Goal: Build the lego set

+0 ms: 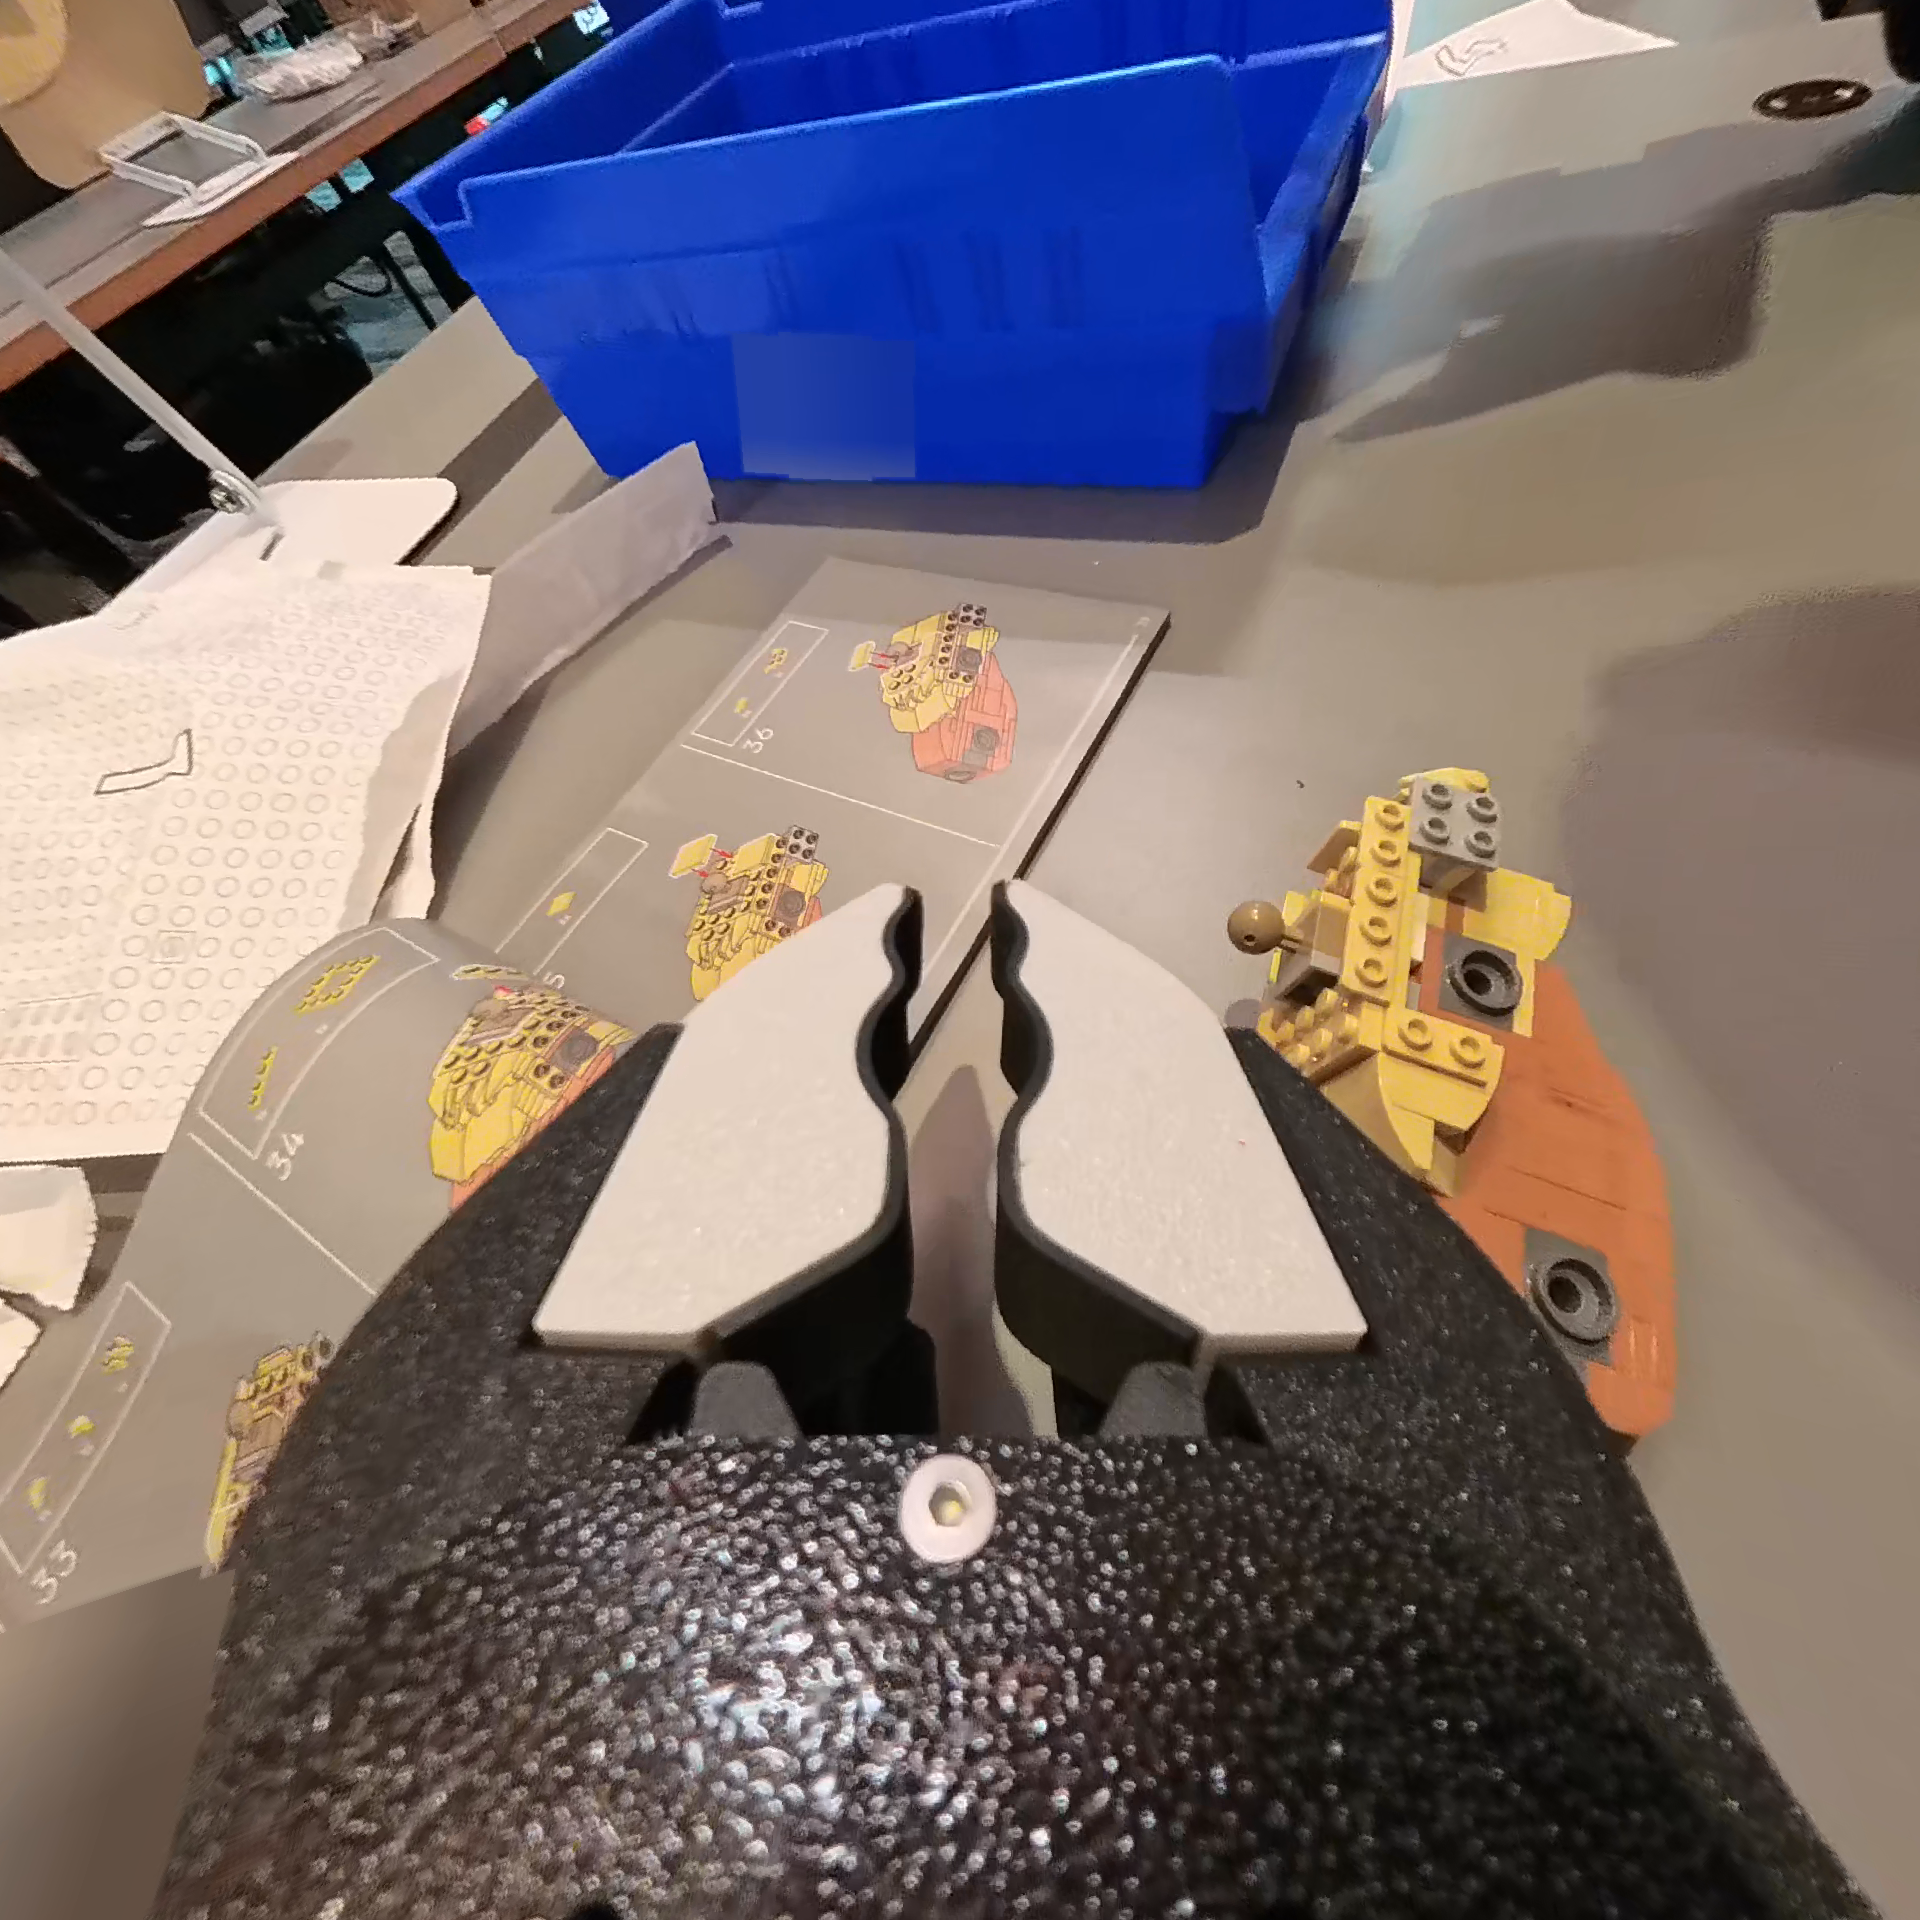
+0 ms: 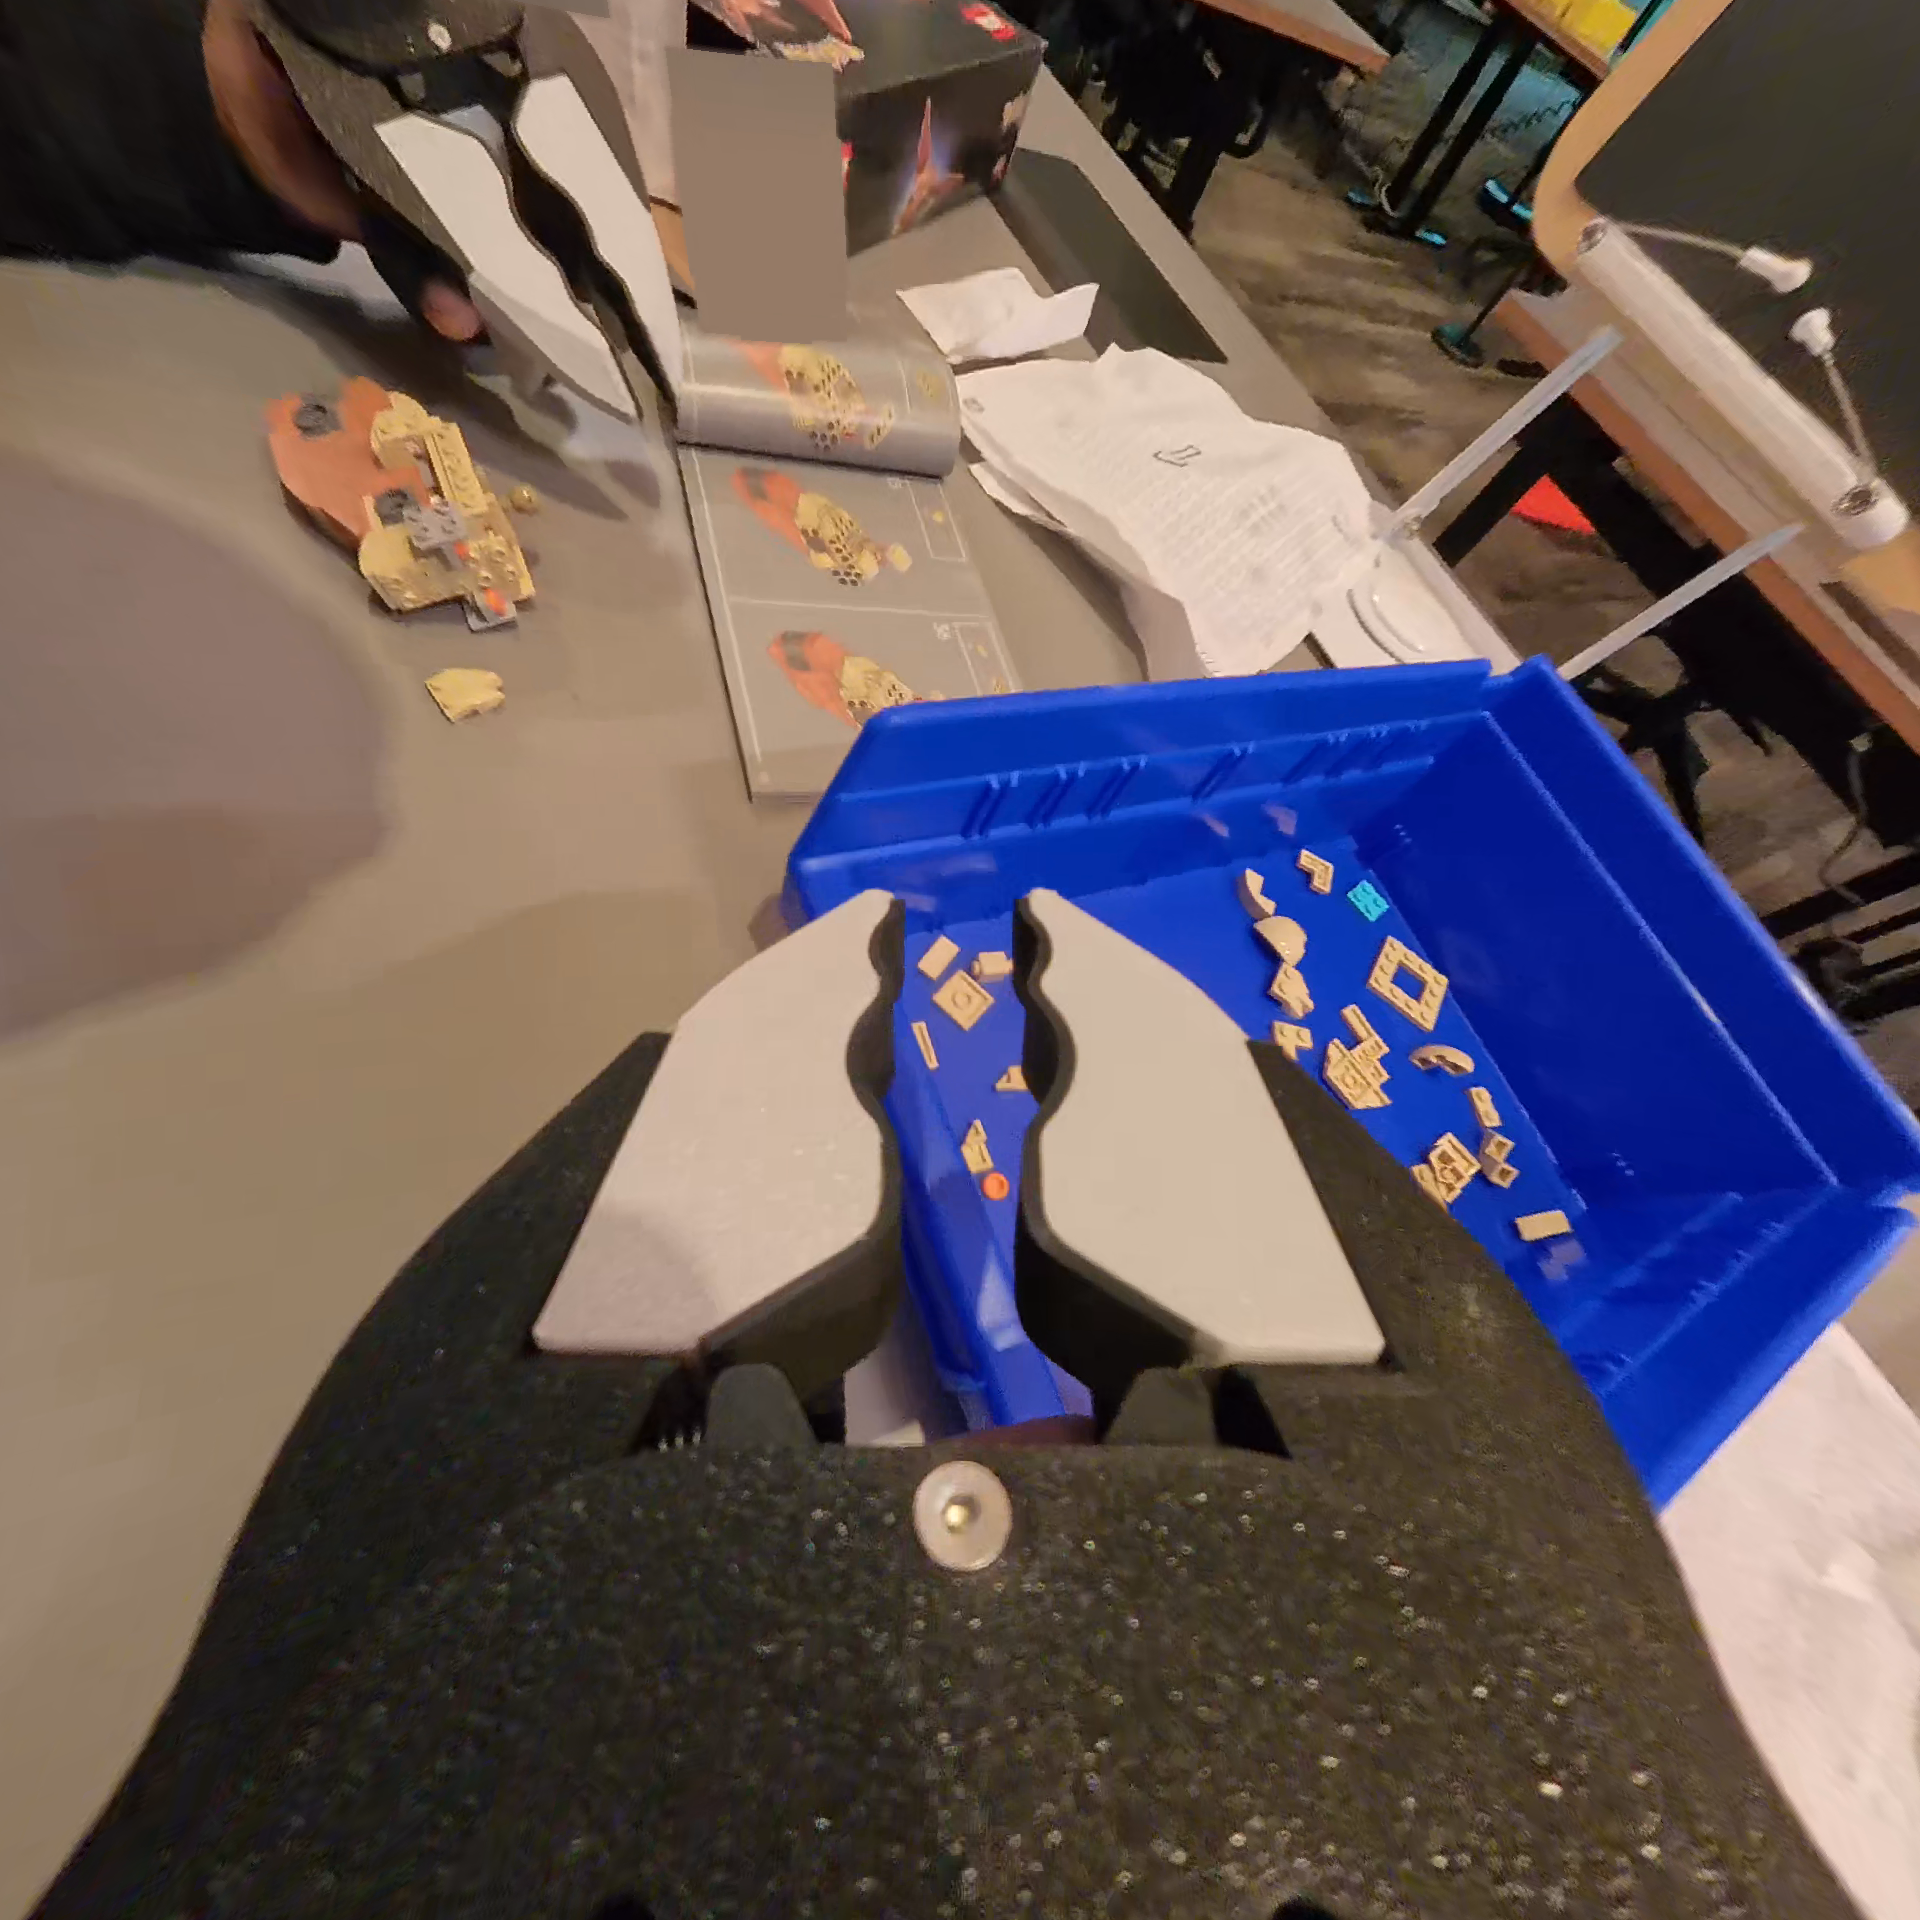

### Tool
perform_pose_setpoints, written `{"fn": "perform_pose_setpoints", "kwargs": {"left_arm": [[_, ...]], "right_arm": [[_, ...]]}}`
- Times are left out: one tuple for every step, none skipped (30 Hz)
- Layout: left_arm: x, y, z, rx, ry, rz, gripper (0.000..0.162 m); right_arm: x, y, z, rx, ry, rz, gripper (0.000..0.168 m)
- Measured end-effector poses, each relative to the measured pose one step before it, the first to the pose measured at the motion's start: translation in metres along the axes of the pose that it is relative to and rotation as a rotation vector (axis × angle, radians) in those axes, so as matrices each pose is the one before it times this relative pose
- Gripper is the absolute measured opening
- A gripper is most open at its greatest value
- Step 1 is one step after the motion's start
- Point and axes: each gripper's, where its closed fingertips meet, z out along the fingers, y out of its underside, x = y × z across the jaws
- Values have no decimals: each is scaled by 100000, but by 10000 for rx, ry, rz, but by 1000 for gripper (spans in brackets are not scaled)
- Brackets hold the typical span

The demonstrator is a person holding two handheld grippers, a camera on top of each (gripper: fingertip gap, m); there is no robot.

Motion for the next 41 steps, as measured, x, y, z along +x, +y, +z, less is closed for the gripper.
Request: {"fn": "perform_pose_setpoints", "kwargs": {"left_arm": [[47, 51, 100, -52, 32, 31, 12], [44, 73, 91, -66, 35, 14, 12], [30, 71, 73, -62, 35, 2, 12], [29, 45, 34, -40, 28, 0, 12], [23, 0, -2, -2, 12, 4, 12], [6, -27, -22, 26, -1, 3, 12], [1, -30, -39, 32, 7, -5, 12], [8, -23, -20, 19, 21, -18, 12], [-3, -1, -7, 5, 21, -28, 12], [-9, 5, 2, -7, 19, -26, 12], [24, 21, 14, -13, 27, -9, 12], [36, 13, 14, -11, 25, 10, 12], [35, 14, 5, -10, 19, 15, 12], [29, 13, 14, -11, 18, 7, 12], [6, 21, 6, -12, 11, -1, 12], [6, 6, 5, -7, 11, -4, 12], [11, 0, 2, 2, 15, -2, 12], [15, -3, 1, 2, 12, 2, 12], [17, 1, -2, -2, 7, 3, 12], [2, 15, 1, -5, 2, 4, 12], [9, 1, 4, -6, 3, 6, 12], [16, 14, 13, -12, 9, 9, 12], [18, 22, 16, -13, 5, 14, 12], [35, 3, 0, -3, 2, 27, 12], [52, -19, -14, 10, 4, 45, 12], [50, -8, -26, 13, -3, 55, 12], [56, -4, -8, 7, -7, 53, 12], [44, 11, -7, -5, -6, 44, 12], [41, 42, 8, -29, -1, 30, 13], [36, 69, 18, -47, 4, 19, 13], [18, 53, 7, -33, -3, 18, 13], [18, -1, 10, -3, -7, 20, 13], [1, -3, -2, -1, -8, 12, 13], [-14, 16, 1, -6, -12, 0, 13], [-19, 4, 12, -8, -12, -11, 13], [-38, 11, 5, -7, -16, -17, 13], [-33, 7, 14, -7, -12, -19, 13], [-21, 11, 12, -11, -2, -17, 13], [-7, 10, 11, -11, 4, -13, 13], [-7, 18, 15, -11, 4, -10, 13], [-7, 12, 9, -13, 6, -9, 13]], "right_arm": [[56, 17, -183, 64, 46, -4, 19], [20, -44, -113, 105, -18, 81, 19], [77, -43, -59, 108, 4, 87, 18], [108, 75, -4, 23, 38, 51, 18], [113, 175, 36, -58, 67, 0, 18], [96, 179, 49, -54, 81, -30, 18], [34, 150, 67, -36, 42, -26, 18], [-2, 117, 93, -13, 3, 2, 18], [-13, 96, 97, -5, -14, 34, 18], [7, 99, 108, -10, -7, 37, 17], [4, 101, 97, -28, 0, 19, 17], [9, 117, 85, -48, 7, -3, 17], [39, 110, 58, -41, 31, -13, 17], [36, 82, 45, -23, 24, -3, 17], [24, 60, 34, -8, 4, 17, 17], [24, 57, 23, -4, -3, 29, 17], [49, 55, 39, -9, 10, 25, 17], [37, 66, 37, -14, 10, 18, 17], [20, 78, 50, -26, 2, 10, 16], [49, 70, 55, -36, 22, 0, 16], [58, 58, 53, -33, 21, -10, 16], [26, 9, 52, -15, -1, 6, 16], [31, -9, 61, 1, -7, 42, 16], [52, -18, 73, 2, 15, 51, 16], [57, 7, 77, -14, 34, 30, 16], [41, 26, 58, -38, 31, 0, 16], [39, 12, 36, -27, 53, -21, 16], [48, -18, 26, 0, 56, -21, 16], [20, -38, 15, 15, 26, 3, 16], [-11, -22, 20, 11, 3, 18, 16], [-6, 6, 23, 3, 5, 7, 16], [52, 36, 38, -10, 38, -8, 16], [72, 70, 46, -30, 55, -16, 15], [41, 101, 45, -37, 28, -19, 15], [30, 95, 42, -31, 22, -23, 15], [75, 95, 38, -19, 44, -15, 15], [112, 86, 14, -23, 61, -2, 15], [93, 101, 4, -26, 39, 6, 15], [105, 77, -15, -17, 49, 1, 15], [140, 65, -15, -6, 80, -1, 15], [98, 62, -30, -5, 50, 10, 15]]}}
